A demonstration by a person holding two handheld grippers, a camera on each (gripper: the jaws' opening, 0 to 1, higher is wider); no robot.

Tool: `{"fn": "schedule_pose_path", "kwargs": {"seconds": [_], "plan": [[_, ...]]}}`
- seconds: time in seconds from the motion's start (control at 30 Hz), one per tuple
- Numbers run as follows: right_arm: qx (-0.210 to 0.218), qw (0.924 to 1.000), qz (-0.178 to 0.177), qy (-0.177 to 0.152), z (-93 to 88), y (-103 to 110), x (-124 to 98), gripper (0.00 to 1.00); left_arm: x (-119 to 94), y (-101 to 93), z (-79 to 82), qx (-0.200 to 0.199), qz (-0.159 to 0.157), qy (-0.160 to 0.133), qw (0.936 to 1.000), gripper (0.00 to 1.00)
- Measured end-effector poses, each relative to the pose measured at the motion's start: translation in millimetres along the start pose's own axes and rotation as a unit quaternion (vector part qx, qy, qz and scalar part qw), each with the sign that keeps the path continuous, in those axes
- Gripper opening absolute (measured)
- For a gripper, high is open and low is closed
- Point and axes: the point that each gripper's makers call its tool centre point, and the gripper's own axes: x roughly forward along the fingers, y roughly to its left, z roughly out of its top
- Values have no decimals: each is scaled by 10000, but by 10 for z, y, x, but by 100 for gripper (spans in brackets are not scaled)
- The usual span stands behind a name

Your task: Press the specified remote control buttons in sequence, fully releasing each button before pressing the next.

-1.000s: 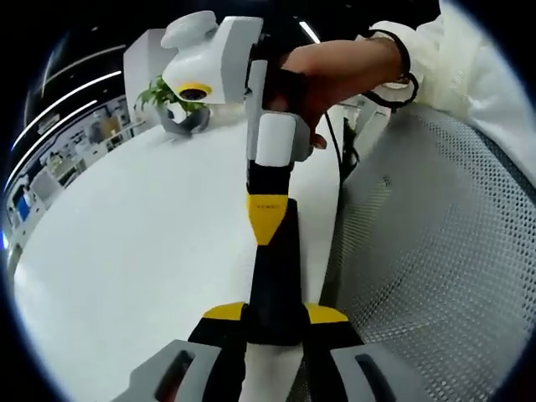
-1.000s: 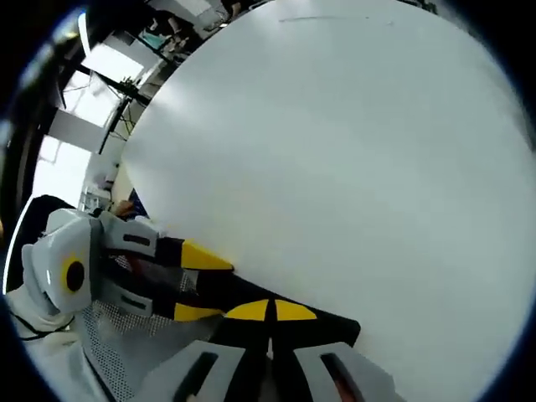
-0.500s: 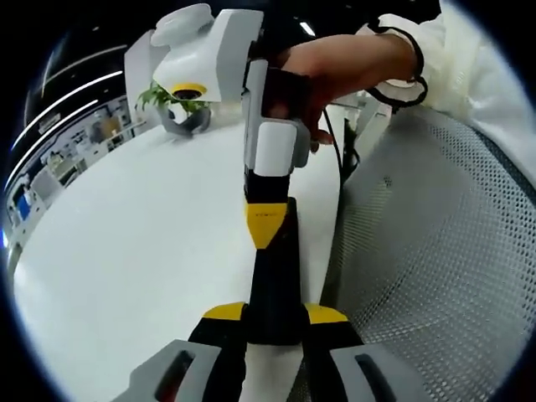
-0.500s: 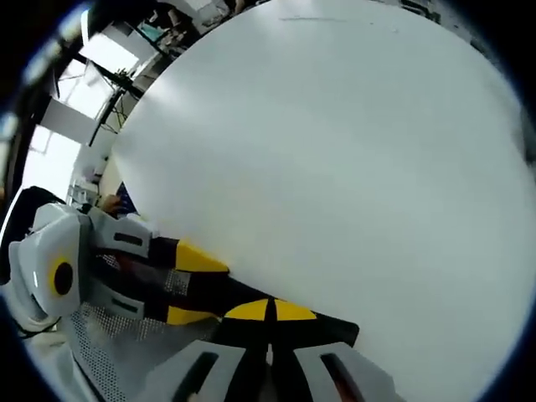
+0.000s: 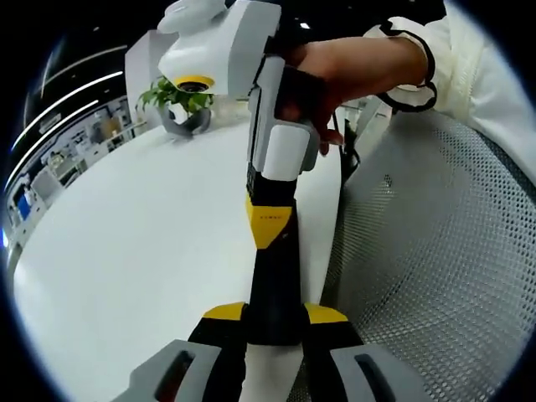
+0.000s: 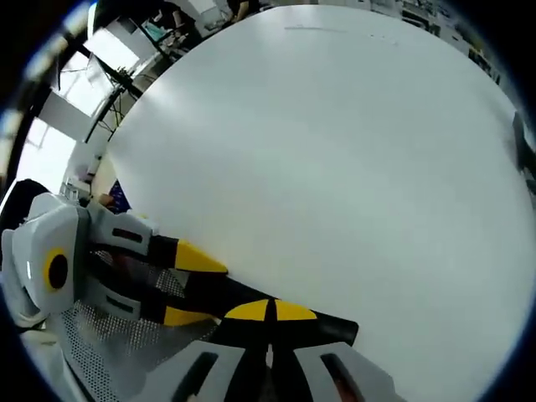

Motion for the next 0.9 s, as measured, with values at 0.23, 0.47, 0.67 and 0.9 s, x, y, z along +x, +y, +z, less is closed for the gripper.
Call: {"fn": "schedule_pose_path", "kwargs": {"seconds": [0.23,0.47,0.67,0.9], "plan": [[-36,9998,158,65,-33,101,-15,0,0,1,-1,20,-5,-8,10000,25],[98,9997,-8,216,-105,-10,-85,0,1,-2,0,31,-21,-12,10000,25],[17,9999,76,146,-89,40,-78,0,3,-2,0,31,-22,-15,10000,25],[-174,9993,24,332,-145,75,-31,0,-1,-9,-4,19,-26,-18,10000,25]]}}
